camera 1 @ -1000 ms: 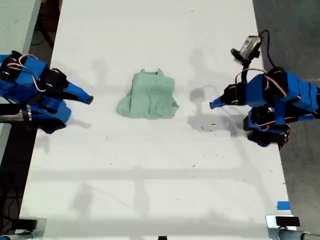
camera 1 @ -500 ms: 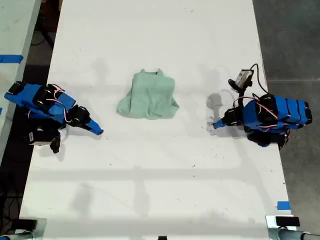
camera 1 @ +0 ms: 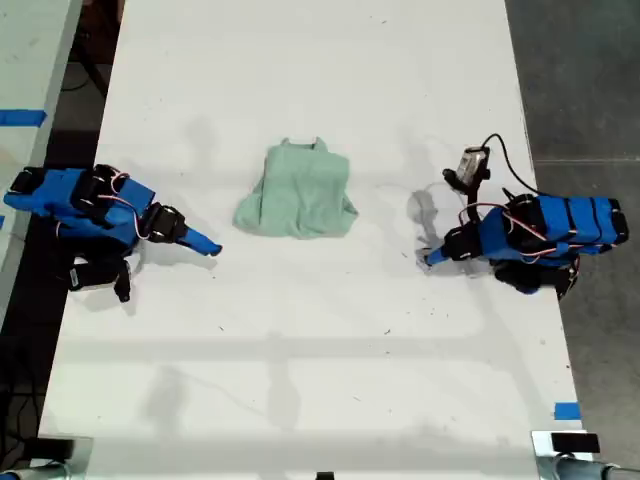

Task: Fold t shirt

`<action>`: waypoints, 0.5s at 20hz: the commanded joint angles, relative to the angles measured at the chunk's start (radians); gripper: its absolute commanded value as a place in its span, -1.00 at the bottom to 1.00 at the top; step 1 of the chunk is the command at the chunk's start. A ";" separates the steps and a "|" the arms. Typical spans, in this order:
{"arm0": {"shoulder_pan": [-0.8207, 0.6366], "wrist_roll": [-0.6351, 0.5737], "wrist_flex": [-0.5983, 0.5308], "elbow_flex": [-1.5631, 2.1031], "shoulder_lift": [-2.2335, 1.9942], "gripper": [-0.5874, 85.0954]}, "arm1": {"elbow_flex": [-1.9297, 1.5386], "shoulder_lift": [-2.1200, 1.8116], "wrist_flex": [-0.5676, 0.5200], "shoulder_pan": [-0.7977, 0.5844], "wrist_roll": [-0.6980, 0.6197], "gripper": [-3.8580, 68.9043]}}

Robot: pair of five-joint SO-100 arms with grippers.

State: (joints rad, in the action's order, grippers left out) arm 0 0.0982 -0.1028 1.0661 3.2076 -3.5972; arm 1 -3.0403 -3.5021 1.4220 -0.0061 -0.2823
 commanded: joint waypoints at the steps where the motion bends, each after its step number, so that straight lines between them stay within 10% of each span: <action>1: -0.003 -0.008 -0.021 0.005 -0.009 -0.72 | -0.040 -0.005 -0.026 0.002 0.000 -0.81; 10: 0.002 -0.008 -0.021 0.005 -0.009 -0.72 | -0.040 -0.005 -0.026 0.002 0.002 -0.81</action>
State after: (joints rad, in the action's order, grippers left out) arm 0 0.1028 -0.1028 1.0661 3.2076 -3.5972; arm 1 -3.0403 -3.5021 1.4220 -0.0061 -0.2823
